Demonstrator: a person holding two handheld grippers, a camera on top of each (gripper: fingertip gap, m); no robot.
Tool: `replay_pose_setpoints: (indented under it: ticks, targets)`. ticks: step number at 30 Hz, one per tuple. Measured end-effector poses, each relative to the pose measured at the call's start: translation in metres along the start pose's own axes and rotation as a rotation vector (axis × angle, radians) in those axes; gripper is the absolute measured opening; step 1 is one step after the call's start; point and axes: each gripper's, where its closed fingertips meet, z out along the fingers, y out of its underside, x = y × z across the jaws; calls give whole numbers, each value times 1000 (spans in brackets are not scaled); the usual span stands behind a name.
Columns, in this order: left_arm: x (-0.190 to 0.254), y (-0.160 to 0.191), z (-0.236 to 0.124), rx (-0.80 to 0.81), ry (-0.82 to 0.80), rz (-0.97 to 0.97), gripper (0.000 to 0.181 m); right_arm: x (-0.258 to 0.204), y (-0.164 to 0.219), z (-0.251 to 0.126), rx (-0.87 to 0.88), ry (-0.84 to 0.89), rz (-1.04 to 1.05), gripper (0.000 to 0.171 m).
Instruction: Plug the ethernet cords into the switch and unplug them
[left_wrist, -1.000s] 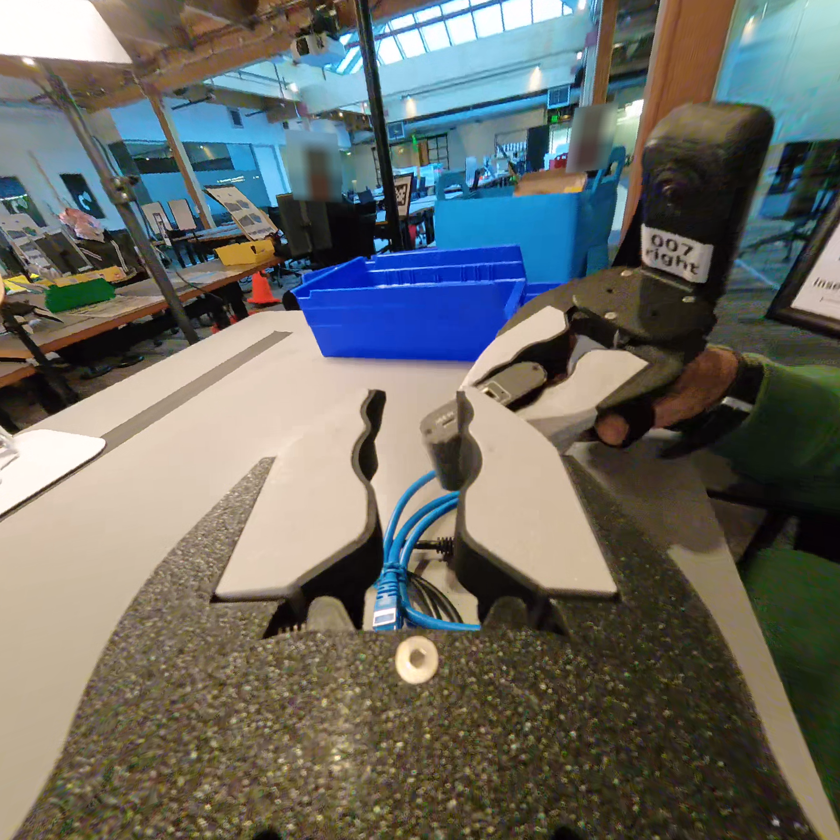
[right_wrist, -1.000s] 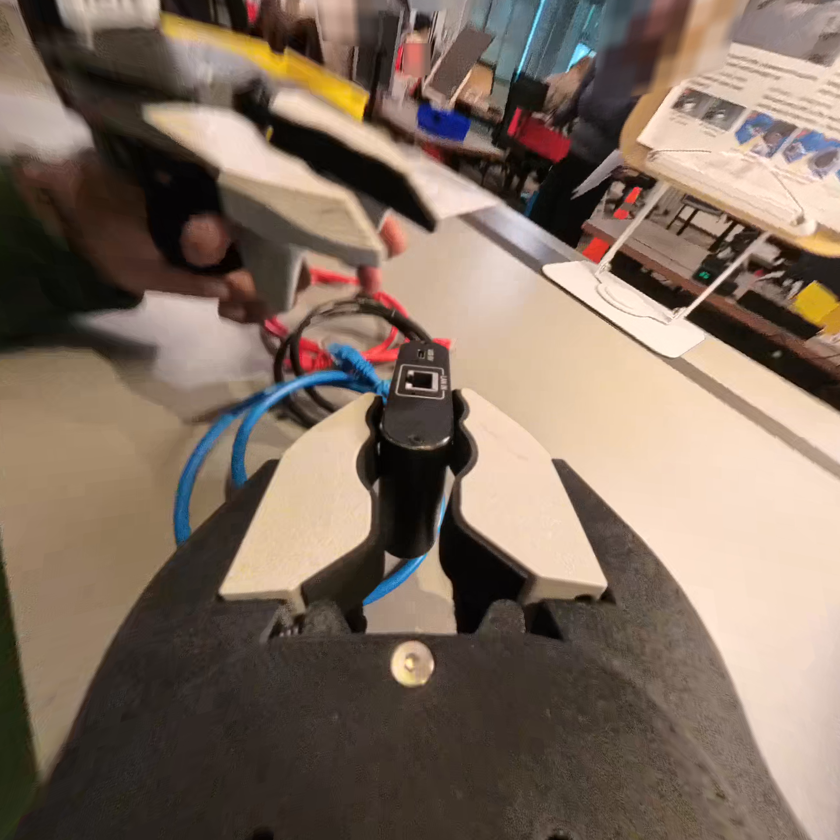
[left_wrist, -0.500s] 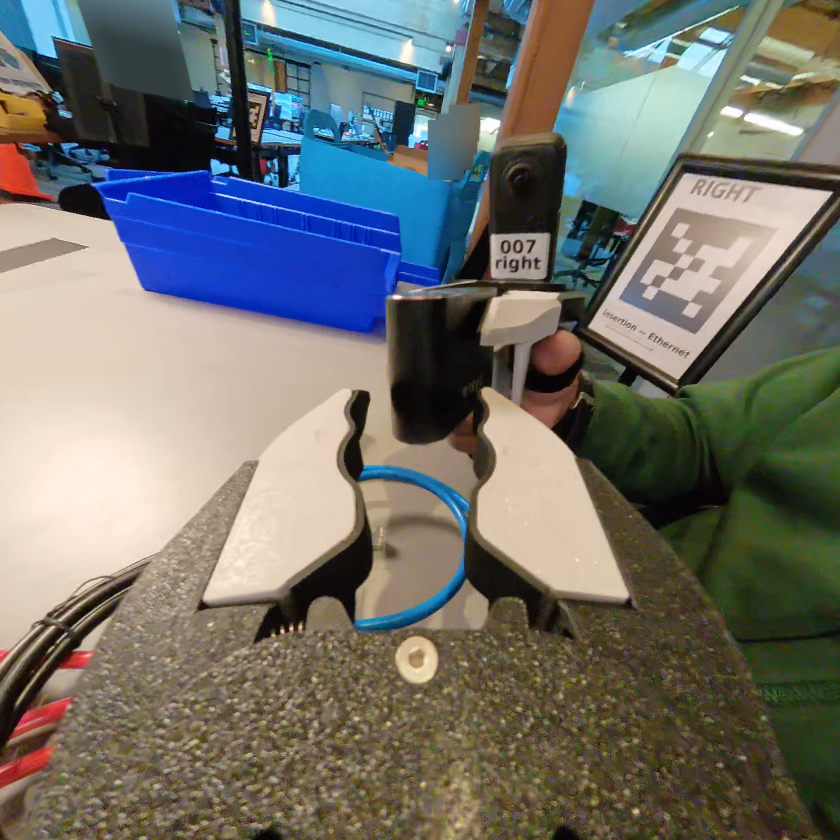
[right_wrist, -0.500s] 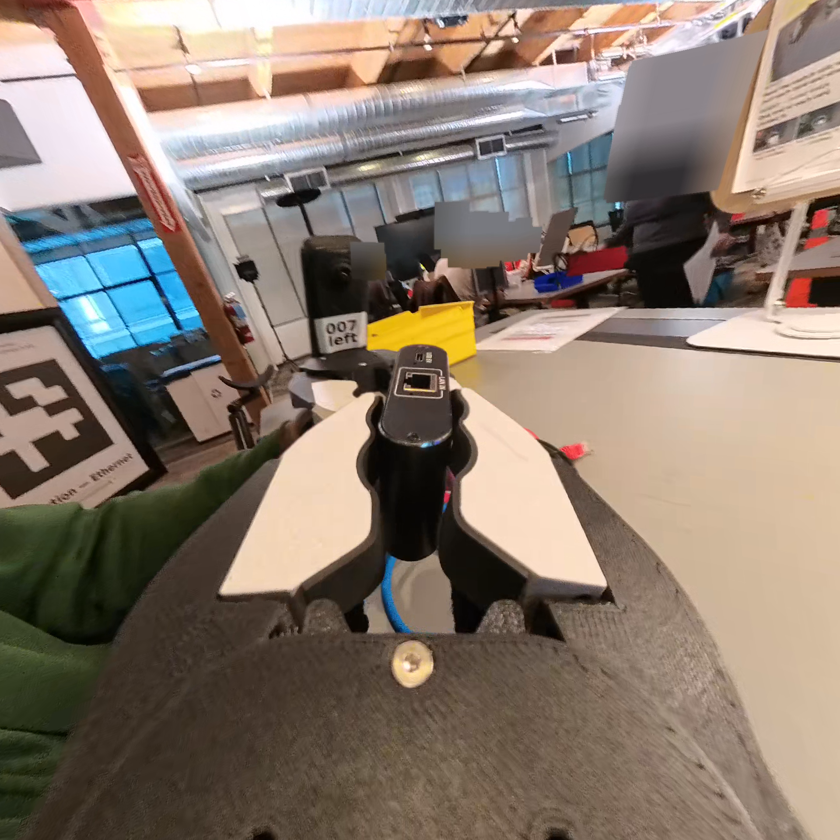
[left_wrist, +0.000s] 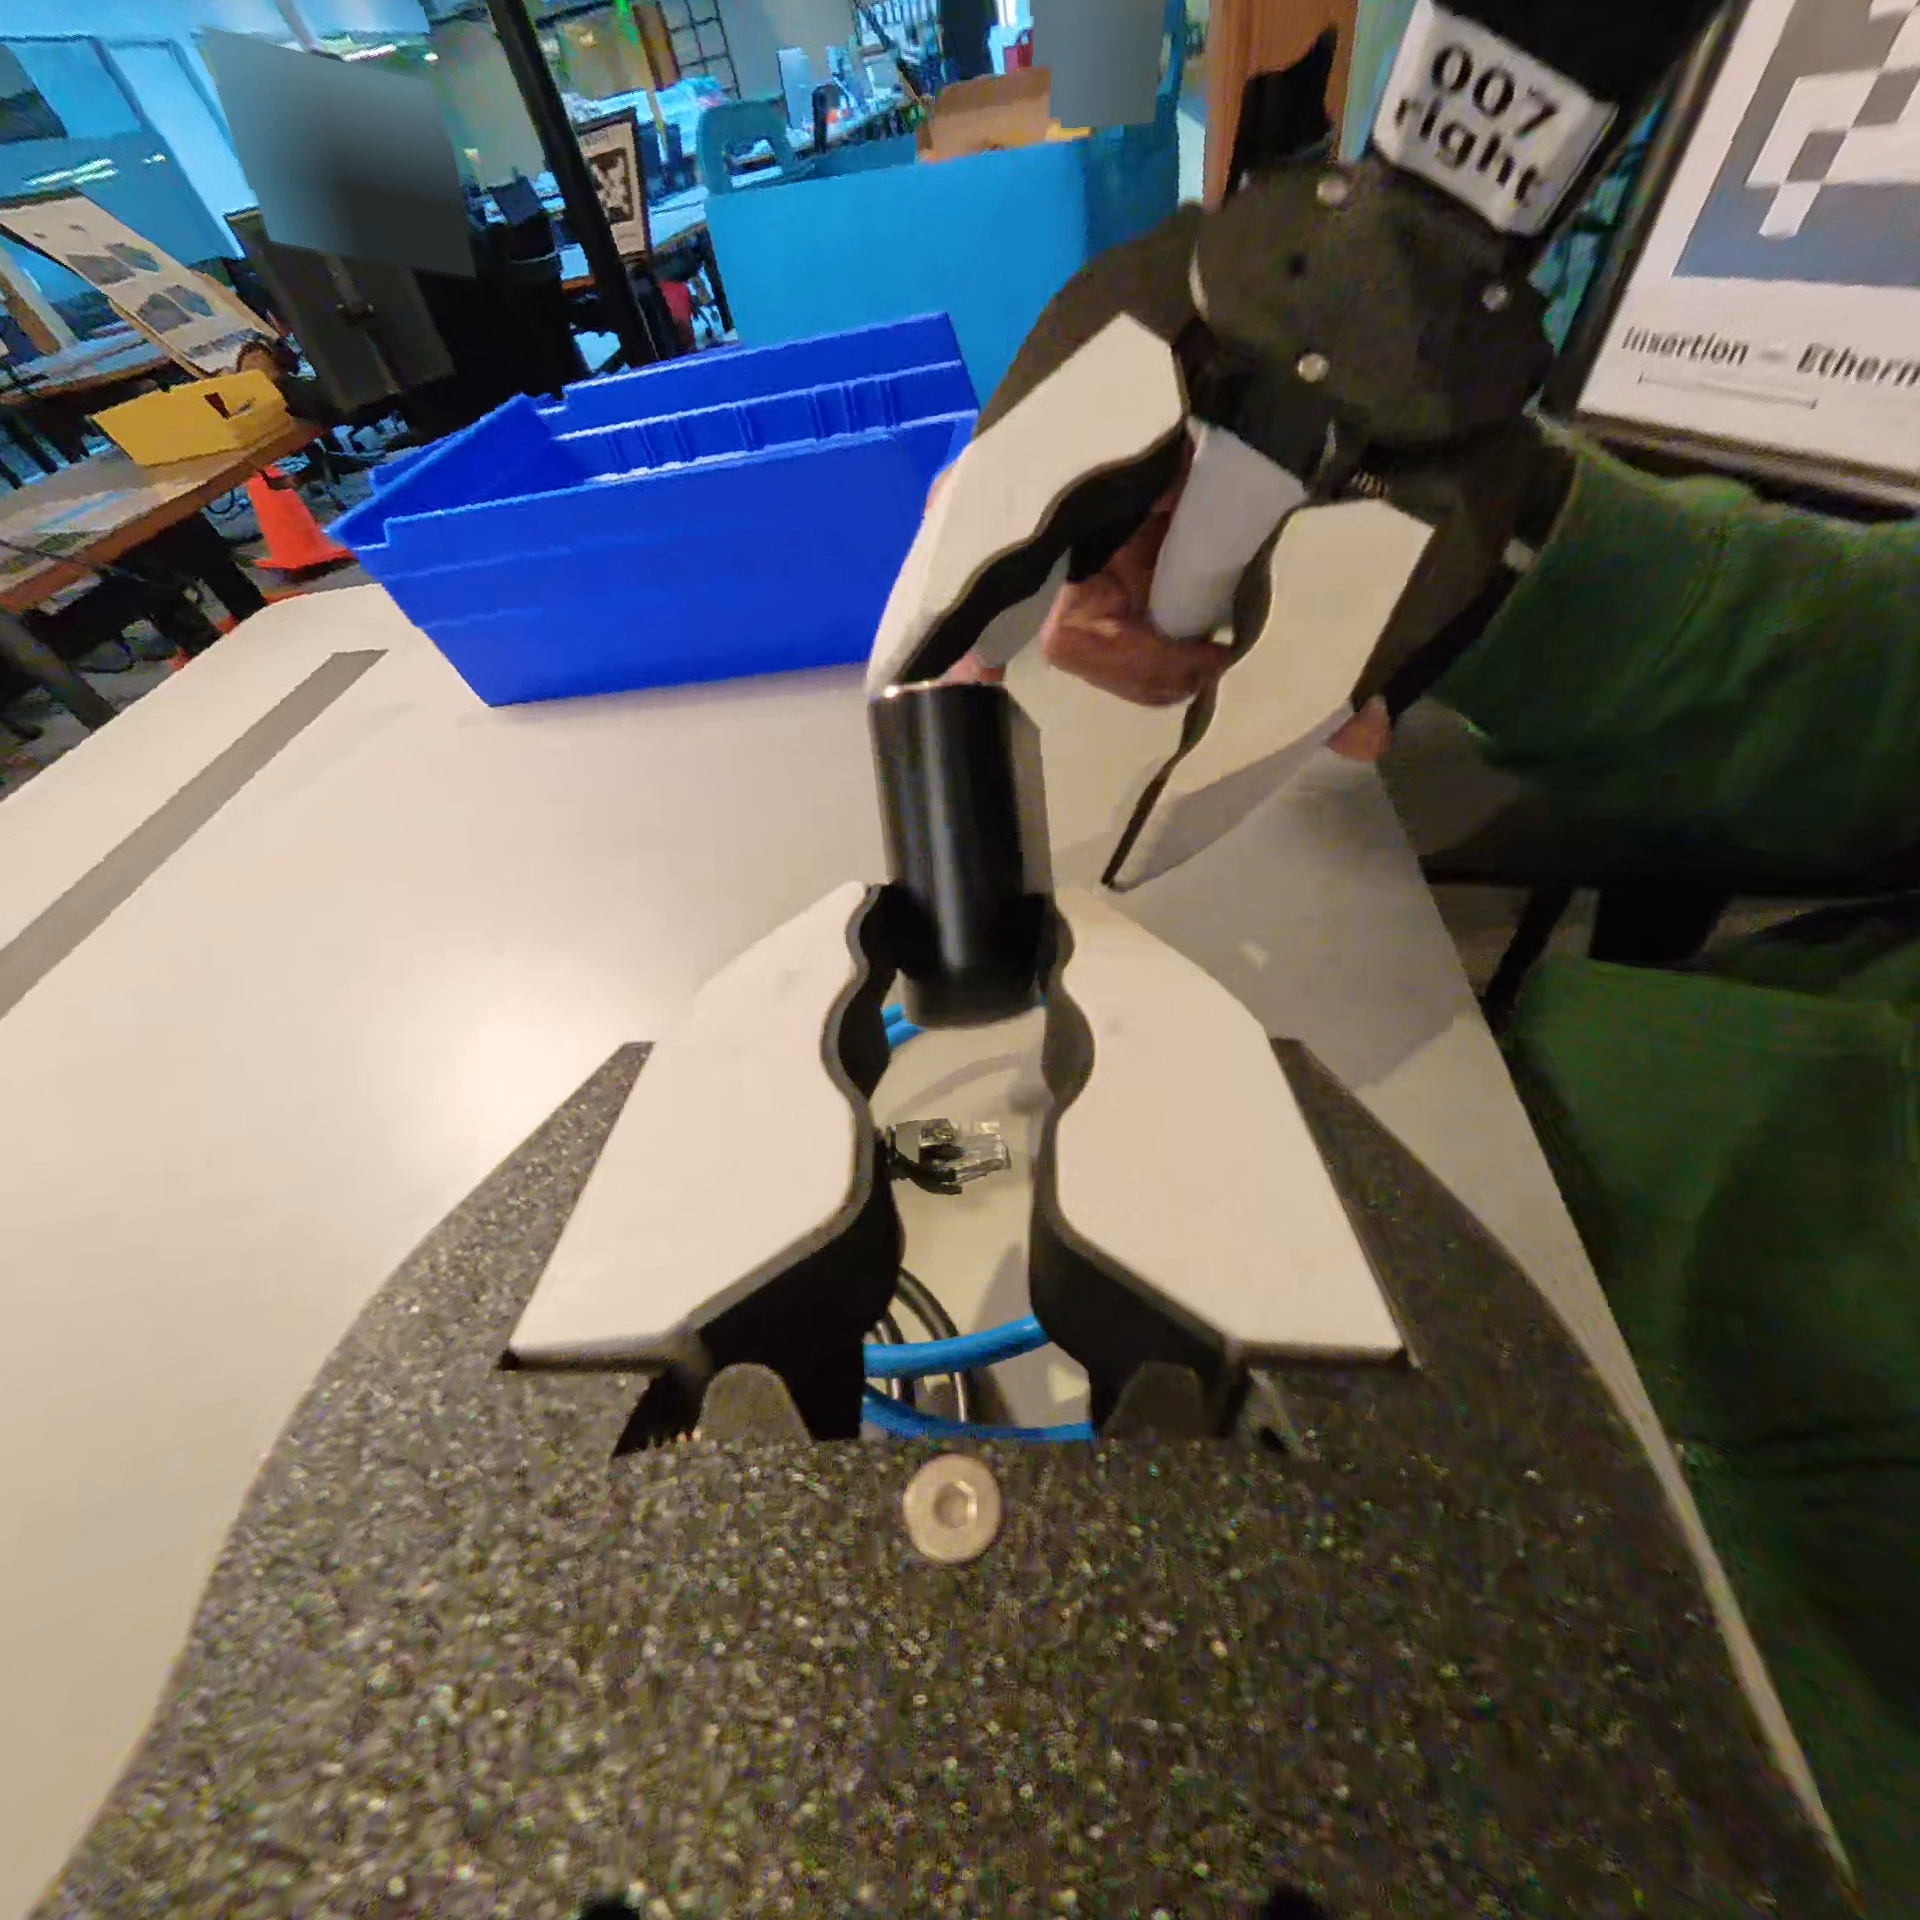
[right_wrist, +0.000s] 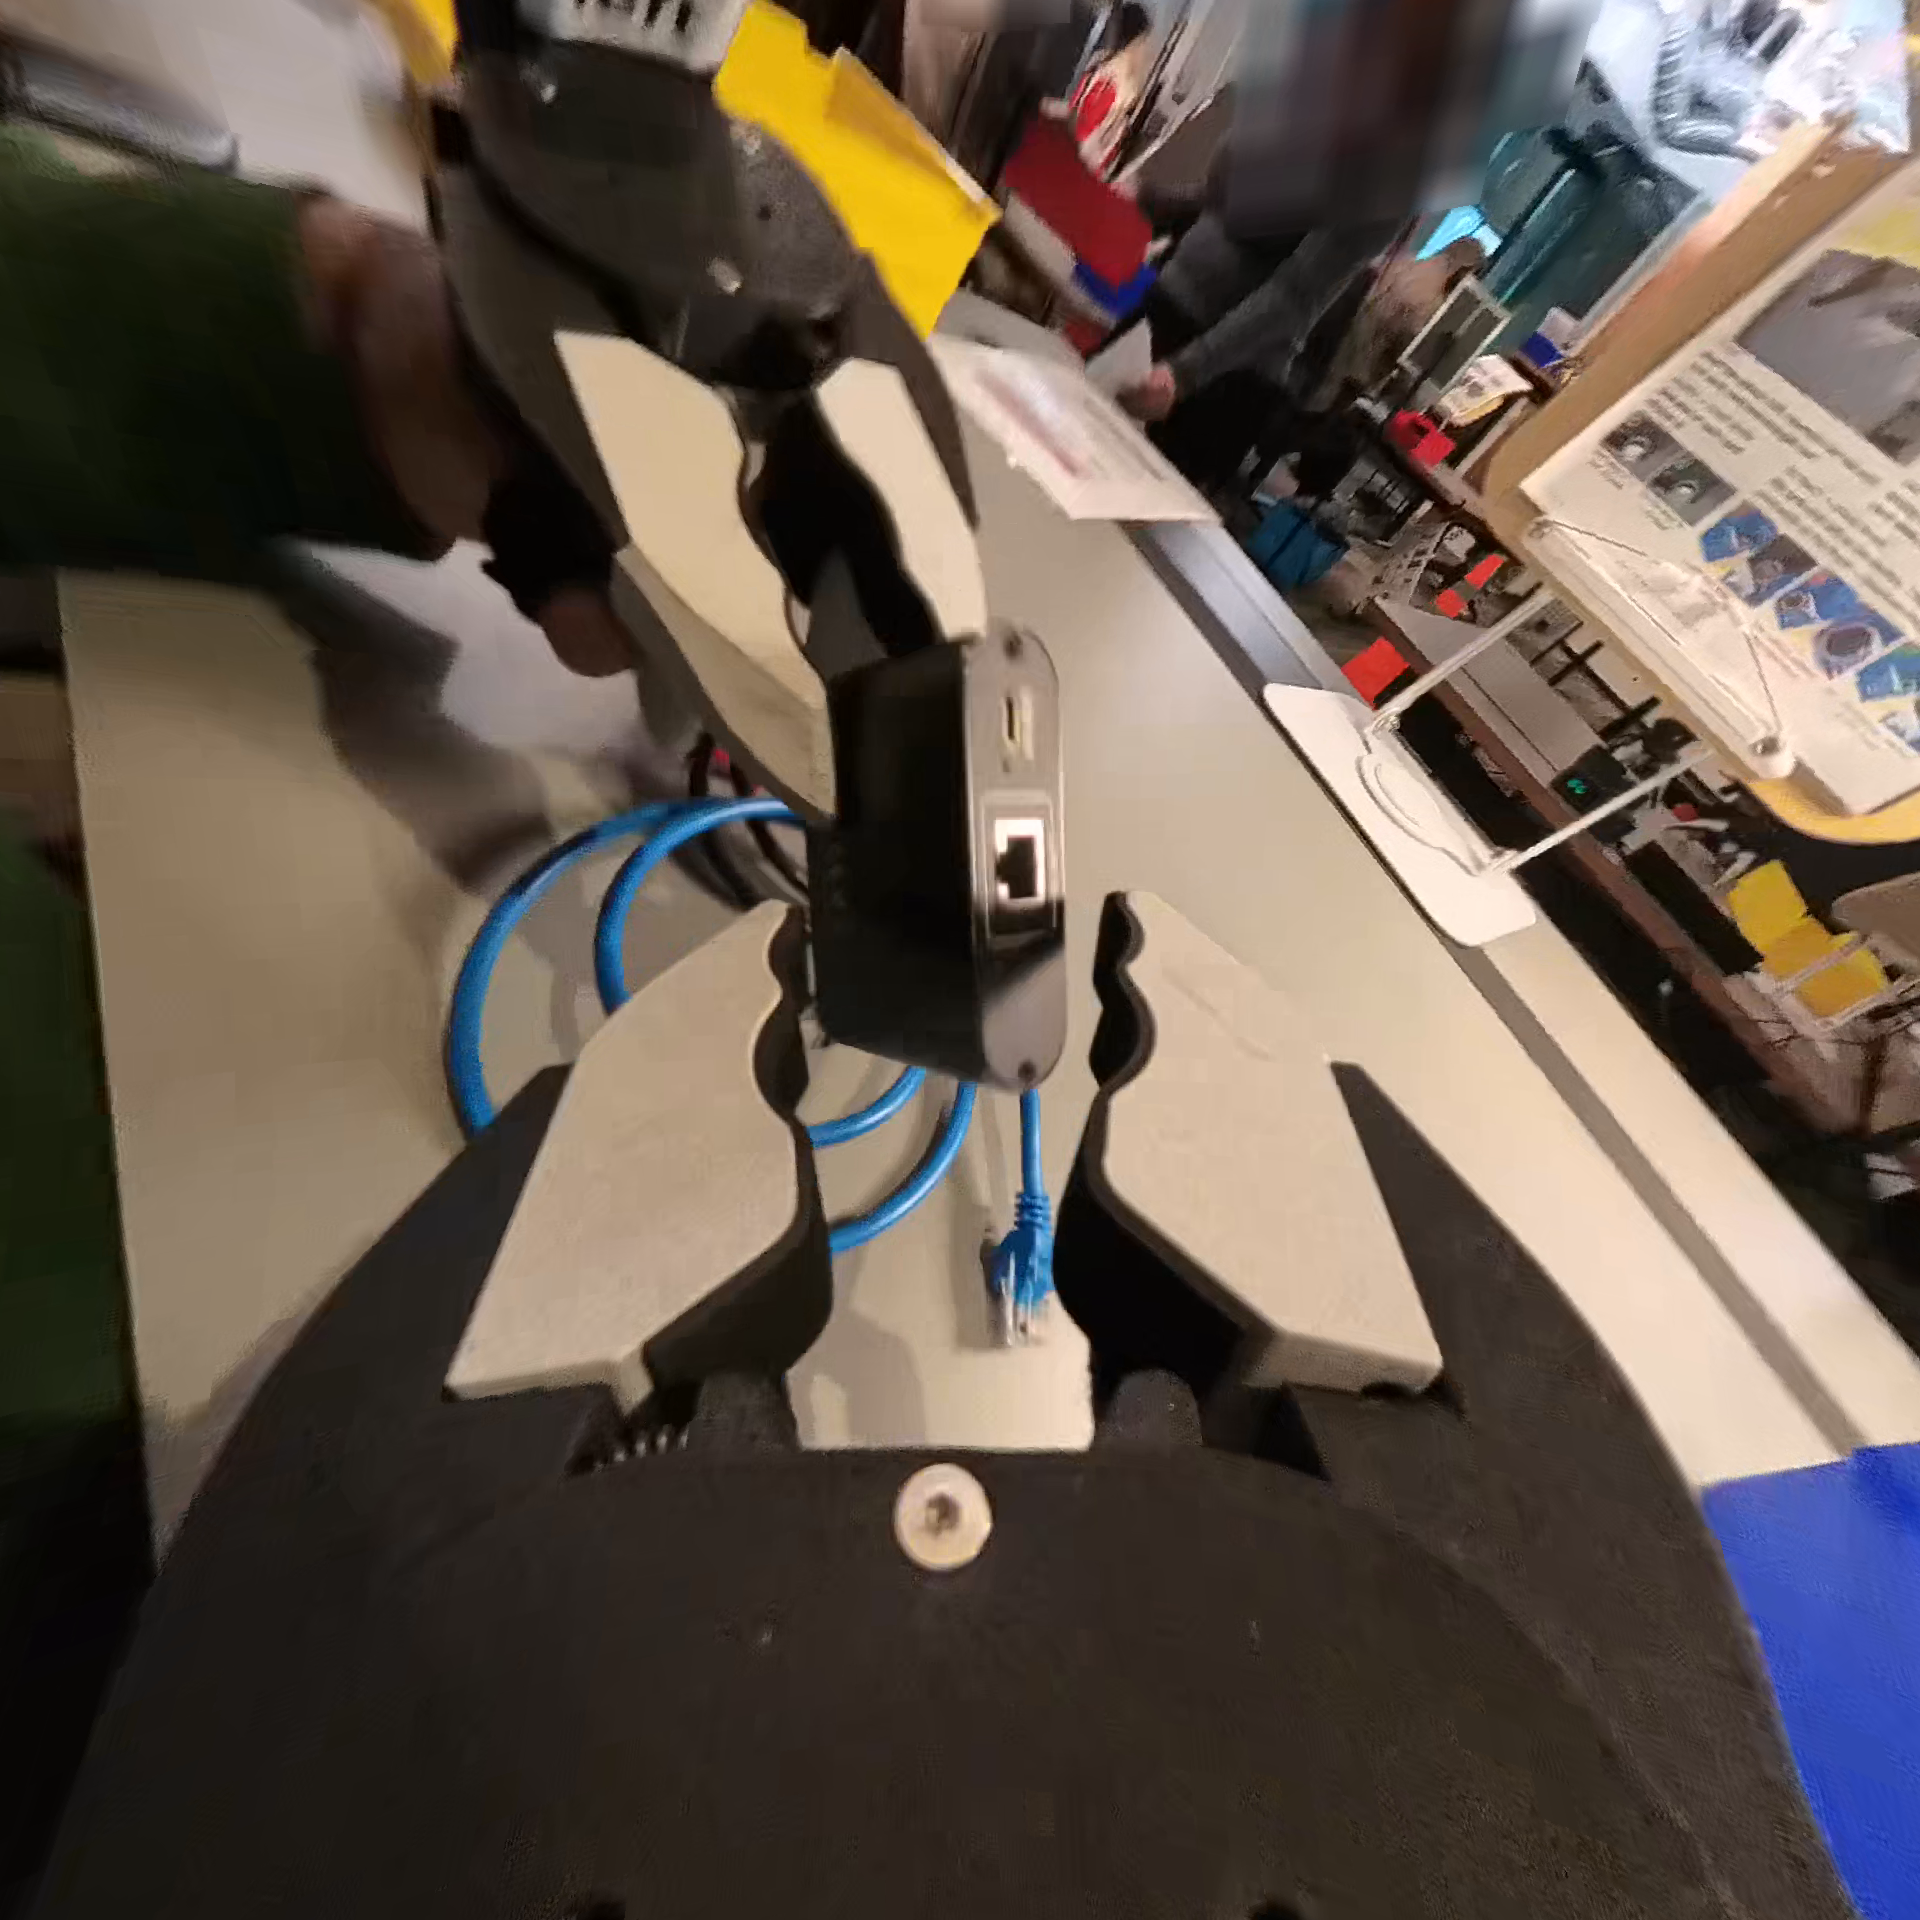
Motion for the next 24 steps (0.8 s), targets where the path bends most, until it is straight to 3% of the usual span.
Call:
replay_pose_setpoints:
  ticks: [7,14,19,24]
  targets:
    - [28,3,6,-33,79,214,26,-25,25,13,-170,-111,-77,57]
    - [30,17,12,-122,60,309,26,-27,4,3,-18,-185,45,53]
    - [27,15,11,-115,38,317,25,-29,26,7,-143,-163,-32,28]
    - [29,13,10,-95,53,316,25,-33,26,12,-118,-185,-2,31]
